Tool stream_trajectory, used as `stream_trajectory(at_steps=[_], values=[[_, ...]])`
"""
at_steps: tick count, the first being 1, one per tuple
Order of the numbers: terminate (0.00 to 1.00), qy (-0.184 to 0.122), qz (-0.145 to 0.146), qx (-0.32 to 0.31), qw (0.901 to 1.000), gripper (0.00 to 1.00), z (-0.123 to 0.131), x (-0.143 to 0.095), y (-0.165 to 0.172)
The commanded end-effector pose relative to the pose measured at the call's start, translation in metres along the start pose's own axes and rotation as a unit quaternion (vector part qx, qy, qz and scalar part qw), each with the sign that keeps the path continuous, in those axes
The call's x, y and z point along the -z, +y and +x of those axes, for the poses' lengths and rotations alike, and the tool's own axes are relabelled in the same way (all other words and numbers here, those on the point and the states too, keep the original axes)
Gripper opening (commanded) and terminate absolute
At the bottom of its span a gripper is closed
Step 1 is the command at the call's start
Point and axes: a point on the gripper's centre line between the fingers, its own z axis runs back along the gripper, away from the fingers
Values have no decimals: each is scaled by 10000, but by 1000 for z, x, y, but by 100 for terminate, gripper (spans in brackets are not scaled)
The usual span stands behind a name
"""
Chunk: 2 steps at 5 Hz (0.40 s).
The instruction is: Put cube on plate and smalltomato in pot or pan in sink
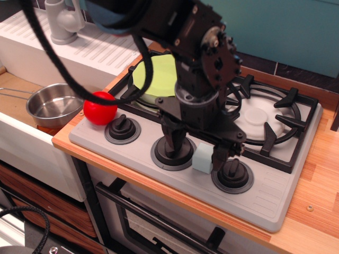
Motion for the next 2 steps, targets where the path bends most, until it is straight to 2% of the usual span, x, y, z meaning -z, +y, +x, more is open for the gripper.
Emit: stream_trajectory(at_steps=[1,2], values=[[0,-340,-94,-56,9994,100,7,13,-6],[0,-411,-129,-38,9991,100,8,19,-7]])
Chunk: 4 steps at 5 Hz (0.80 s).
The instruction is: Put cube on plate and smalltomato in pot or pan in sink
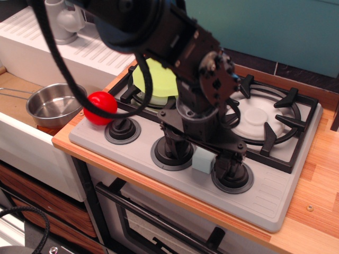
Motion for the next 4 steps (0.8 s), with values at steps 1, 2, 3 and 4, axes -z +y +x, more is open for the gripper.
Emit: stream_trajectory(at_steps=[1,2,3,4], values=[[0,-246,-106,45,9996,100,10,4,-4],[0,-137,-153,79,9998,0,11,2,-2],[0,-87,-159,71,9998,0,11,-2,-3],[0,-10,-177,39,9998,0,11,-7,-4]])
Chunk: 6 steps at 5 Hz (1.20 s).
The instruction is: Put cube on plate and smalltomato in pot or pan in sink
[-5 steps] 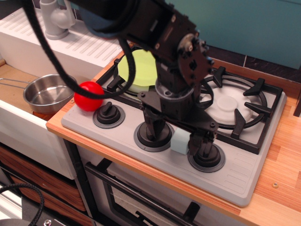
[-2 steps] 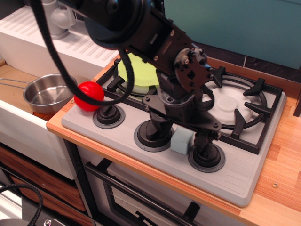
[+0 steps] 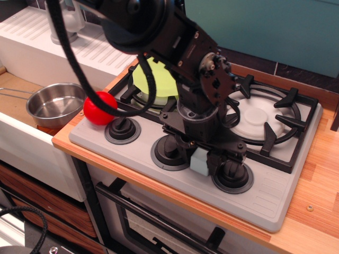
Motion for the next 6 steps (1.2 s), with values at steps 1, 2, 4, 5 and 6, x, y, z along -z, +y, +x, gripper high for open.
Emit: stream_trajectory(at_steps=[1,2,4,5,6], values=[[0,-132,-83,-33,9999,0,11,-18,-4],[0,-5,-22,-32,10000,0,10,-33,-5],[0,313,74,43,9995,0,15,-81,-4],[0,159,157,258,9994,0,26,-90,1],[0,20,218,567,9982,0,53,-92,19]])
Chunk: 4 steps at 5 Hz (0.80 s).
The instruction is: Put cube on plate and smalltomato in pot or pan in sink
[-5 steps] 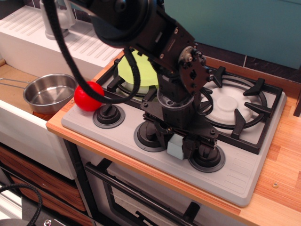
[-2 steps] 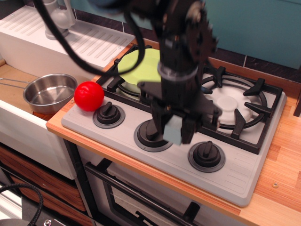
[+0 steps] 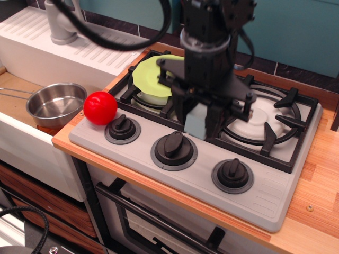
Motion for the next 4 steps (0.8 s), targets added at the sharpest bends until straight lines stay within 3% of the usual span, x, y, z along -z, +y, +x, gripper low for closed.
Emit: stream_trajectory(at_steps=[1,4], values=[[0,-521,48,470,9975,0,57,-13,39],[0,-739,-41,906,9931,0,99,10,95]])
